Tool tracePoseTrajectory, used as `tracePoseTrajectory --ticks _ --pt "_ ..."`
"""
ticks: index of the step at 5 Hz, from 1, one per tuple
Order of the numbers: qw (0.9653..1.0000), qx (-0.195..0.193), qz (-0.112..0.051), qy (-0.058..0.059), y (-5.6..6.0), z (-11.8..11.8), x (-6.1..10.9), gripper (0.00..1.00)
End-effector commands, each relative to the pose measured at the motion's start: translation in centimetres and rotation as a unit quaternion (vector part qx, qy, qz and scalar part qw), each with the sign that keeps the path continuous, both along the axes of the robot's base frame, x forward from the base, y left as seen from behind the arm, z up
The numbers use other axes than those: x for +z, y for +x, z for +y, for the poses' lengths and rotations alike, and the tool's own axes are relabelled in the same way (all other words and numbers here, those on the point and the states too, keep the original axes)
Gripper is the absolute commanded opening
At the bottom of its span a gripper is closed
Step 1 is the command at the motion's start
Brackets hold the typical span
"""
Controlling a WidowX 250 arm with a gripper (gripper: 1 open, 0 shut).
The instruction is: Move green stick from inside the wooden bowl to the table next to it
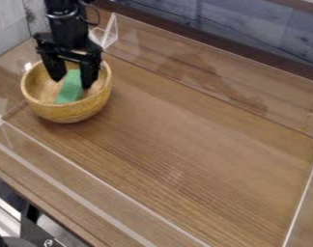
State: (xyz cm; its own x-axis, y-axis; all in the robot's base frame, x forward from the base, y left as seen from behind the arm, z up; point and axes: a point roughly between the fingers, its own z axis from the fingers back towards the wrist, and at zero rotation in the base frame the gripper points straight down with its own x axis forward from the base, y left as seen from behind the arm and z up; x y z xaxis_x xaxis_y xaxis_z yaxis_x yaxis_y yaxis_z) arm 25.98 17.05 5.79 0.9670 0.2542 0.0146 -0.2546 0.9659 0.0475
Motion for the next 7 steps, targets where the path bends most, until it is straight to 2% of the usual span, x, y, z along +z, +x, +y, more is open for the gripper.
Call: tracePoseTrajectory --ticks 1,5,6,7 --pt "0.9998 -0.003 -0.014 0.016 0.6 0.3 0.3 1.00" --pt "0.9996 0.002 -0.013 0.025 0.7 0.3 -1.6 1.00" --pt "0.9996 0.003 -0.013 0.025 0.7 0.3 -1.8 0.00" --pt "0.9997 0.005 -0.014 0.022 0.7 0.4 -1.7 0.00"
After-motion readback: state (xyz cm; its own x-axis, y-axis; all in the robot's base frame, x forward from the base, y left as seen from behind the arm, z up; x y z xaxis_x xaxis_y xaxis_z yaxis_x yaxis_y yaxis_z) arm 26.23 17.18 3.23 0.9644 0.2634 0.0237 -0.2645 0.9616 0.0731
